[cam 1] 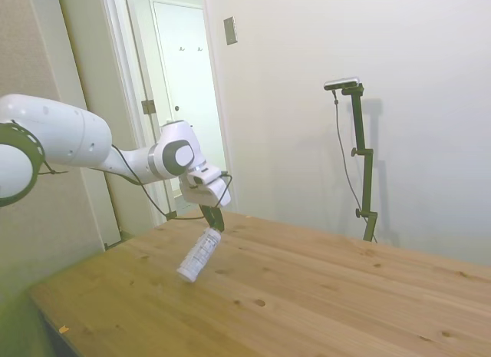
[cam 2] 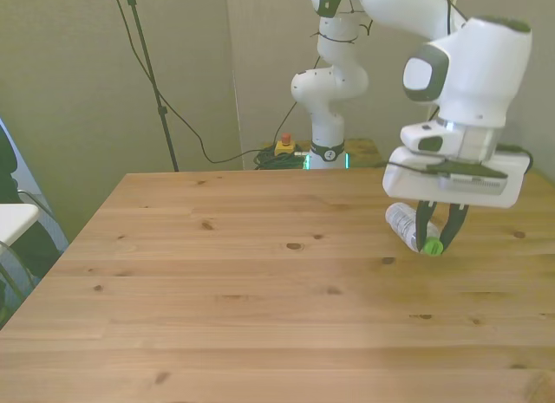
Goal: Stand the water bottle
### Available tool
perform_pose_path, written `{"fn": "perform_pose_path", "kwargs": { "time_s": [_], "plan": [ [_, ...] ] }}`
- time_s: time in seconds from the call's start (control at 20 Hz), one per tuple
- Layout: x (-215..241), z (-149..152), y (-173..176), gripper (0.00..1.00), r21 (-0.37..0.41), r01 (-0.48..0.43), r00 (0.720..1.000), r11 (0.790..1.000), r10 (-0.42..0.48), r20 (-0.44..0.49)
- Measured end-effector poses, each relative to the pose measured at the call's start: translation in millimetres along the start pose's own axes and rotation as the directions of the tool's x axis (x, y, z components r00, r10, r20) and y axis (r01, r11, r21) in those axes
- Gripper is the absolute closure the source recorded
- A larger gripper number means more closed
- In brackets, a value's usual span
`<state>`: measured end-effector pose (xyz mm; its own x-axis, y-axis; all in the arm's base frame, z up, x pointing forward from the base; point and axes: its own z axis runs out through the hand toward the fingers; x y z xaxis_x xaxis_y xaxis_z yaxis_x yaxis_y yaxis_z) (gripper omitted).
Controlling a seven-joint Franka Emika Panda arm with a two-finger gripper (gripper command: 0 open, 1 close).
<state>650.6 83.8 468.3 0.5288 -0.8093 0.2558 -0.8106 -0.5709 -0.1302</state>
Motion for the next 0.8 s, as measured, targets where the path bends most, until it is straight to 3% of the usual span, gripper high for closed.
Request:
{"fn": "perform_pose_path", "kwargs": {
  "time_s": [0.15,0.35,0.45,0.5,0.8],
  "plan": [
    [16,-49,11,1.00,0.076,-0.079,0.990,0.994,0.087,-0.112],
    [22,-78,32,1.00,0.151,-0.157,0.944,0.976,0.193,-0.267],
    [21,-81,43,1.00,0.178,-0.189,0.906,0.966,0.241,-0.347],
    [16,-81,56,1.00,0.205,-0.222,0.869,0.953,0.289,-0.402],
    [30,-52,69,1.00,0.270,-0.285,0.758,0.920,0.388,-0.524]
  ]
}}
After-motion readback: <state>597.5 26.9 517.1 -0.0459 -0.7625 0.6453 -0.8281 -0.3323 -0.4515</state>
